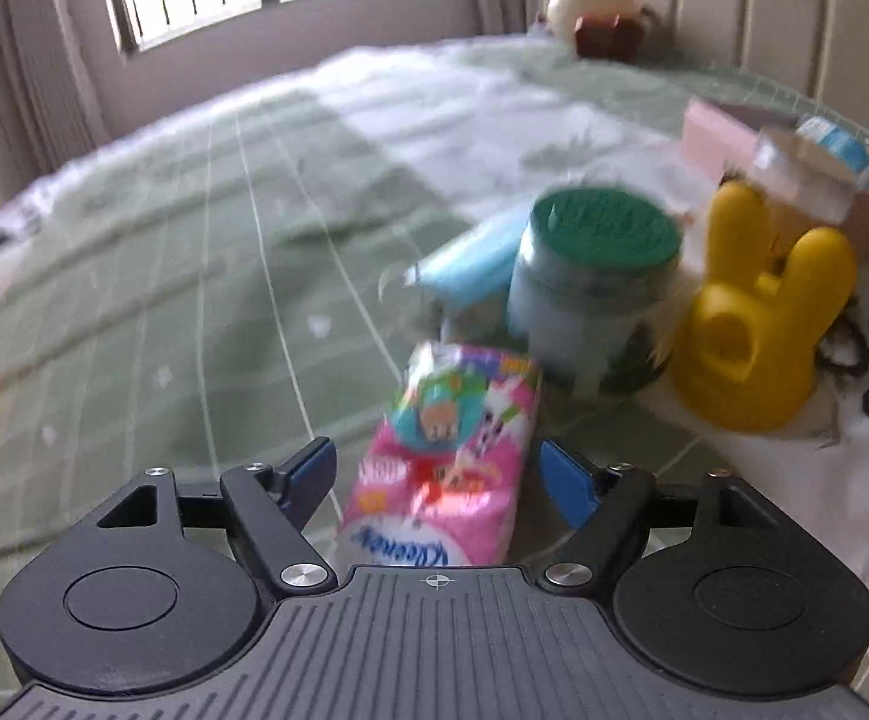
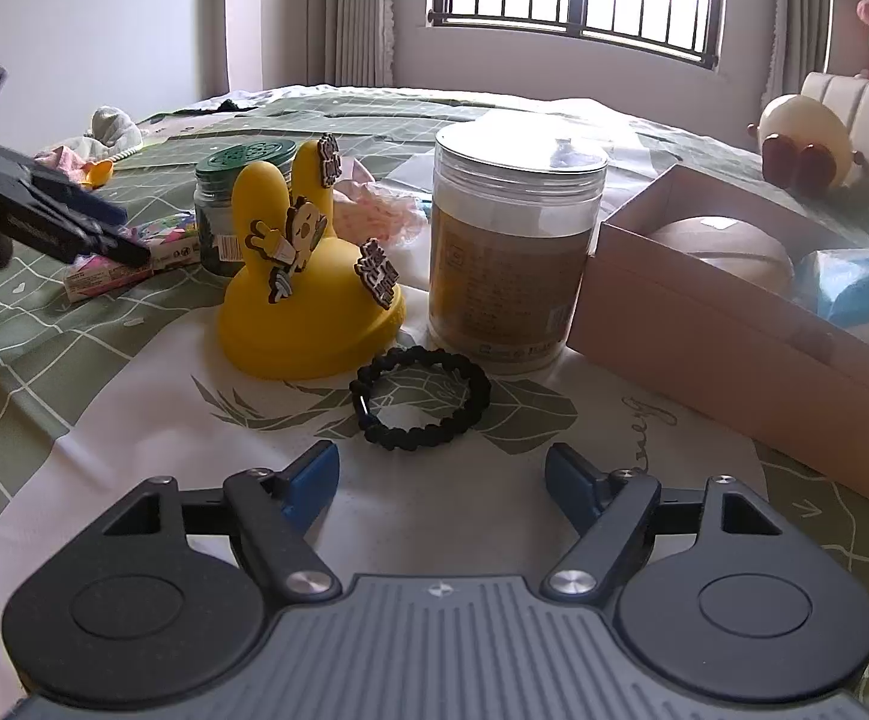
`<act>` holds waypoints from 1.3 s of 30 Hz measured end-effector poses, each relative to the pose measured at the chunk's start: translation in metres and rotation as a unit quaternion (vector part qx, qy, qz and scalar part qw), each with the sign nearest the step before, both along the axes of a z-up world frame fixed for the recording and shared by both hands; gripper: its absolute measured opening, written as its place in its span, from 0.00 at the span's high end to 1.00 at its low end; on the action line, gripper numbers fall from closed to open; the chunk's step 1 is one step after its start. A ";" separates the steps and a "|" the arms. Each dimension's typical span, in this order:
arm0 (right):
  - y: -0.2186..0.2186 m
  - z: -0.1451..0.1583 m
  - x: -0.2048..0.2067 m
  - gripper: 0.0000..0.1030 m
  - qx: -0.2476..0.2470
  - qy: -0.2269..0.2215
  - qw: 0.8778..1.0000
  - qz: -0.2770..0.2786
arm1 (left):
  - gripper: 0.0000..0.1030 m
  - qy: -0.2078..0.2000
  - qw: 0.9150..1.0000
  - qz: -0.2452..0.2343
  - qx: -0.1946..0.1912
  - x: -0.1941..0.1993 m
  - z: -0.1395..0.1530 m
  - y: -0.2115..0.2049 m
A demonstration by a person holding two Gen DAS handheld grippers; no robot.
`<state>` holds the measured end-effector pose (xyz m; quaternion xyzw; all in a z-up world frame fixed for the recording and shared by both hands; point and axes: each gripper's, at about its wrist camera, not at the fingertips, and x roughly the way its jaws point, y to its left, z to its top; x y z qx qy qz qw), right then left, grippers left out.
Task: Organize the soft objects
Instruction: 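Lift the tissue pack with the left gripper while the right grasps the blue face mask, then place the tissue pack and blue face mask into the pink box and release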
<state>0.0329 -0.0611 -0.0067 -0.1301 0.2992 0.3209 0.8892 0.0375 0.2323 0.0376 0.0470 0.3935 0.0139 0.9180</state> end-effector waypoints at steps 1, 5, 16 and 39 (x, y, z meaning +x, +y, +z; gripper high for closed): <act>0.000 0.001 0.001 0.26 -0.001 0.002 1.000 0.001 | 0.22 0.007 1.000 0.000 -0.008 0.003 -0.004 0.002; 0.004 0.031 -0.001 0.26 -0.010 -0.004 1.000 0.028 | 0.24 0.004 0.998 0.016 -0.064 0.009 -0.010 0.013; 0.130 0.181 0.134 0.26 0.065 0.223 0.972 -0.022 | 0.46 -0.067 0.966 0.086 -0.234 -0.020 -0.004 0.056; 0.307 0.086 0.209 0.92 -0.038 0.302 0.944 -0.129 | 0.46 -0.150 0.934 0.233 -0.226 -0.077 0.003 0.154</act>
